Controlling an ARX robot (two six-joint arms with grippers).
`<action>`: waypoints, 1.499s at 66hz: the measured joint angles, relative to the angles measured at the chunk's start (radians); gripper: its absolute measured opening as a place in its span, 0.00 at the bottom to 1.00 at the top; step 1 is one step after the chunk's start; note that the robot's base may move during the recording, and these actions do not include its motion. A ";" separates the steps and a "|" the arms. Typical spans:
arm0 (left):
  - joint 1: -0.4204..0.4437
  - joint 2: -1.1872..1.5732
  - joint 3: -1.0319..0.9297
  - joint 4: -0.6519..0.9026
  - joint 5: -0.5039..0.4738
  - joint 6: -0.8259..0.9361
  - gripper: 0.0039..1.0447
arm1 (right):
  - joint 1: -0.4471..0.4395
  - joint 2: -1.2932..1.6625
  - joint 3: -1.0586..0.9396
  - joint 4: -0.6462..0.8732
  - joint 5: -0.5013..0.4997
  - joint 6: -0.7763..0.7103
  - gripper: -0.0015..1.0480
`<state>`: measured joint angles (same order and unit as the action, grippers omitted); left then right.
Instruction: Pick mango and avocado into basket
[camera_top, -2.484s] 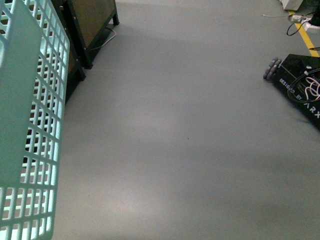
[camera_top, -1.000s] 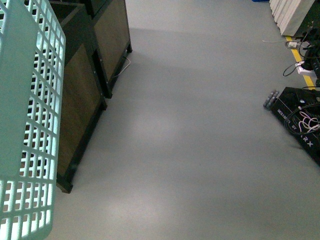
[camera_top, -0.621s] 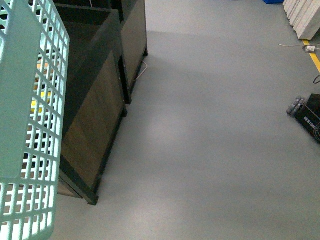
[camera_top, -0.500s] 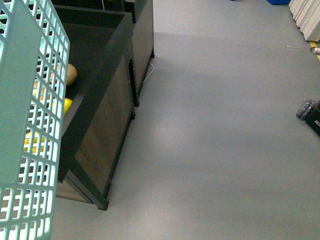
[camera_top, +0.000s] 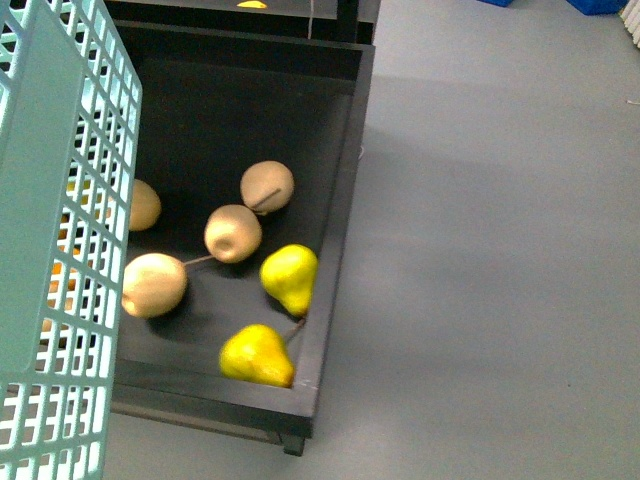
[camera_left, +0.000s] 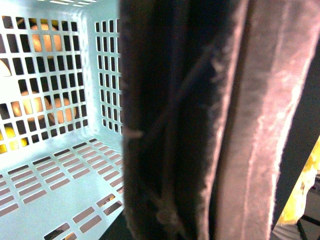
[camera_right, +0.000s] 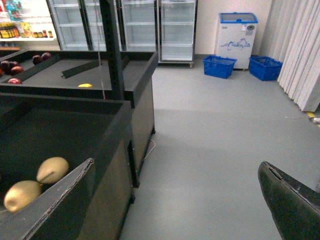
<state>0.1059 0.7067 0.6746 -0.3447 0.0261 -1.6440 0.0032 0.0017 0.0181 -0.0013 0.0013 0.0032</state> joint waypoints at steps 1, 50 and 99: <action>0.000 0.000 0.000 0.000 0.000 0.000 0.14 | 0.000 0.001 0.000 0.000 0.002 -0.001 0.92; 0.000 -0.001 0.000 0.000 -0.001 0.000 0.14 | 0.000 0.001 0.000 0.000 -0.001 0.000 0.92; 0.000 -0.001 0.000 0.000 0.000 -0.001 0.14 | 0.000 0.001 0.000 0.000 0.002 0.000 0.92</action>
<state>0.1062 0.7059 0.6746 -0.3447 0.0261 -1.6447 0.0032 0.0025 0.0181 -0.0017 0.0029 0.0029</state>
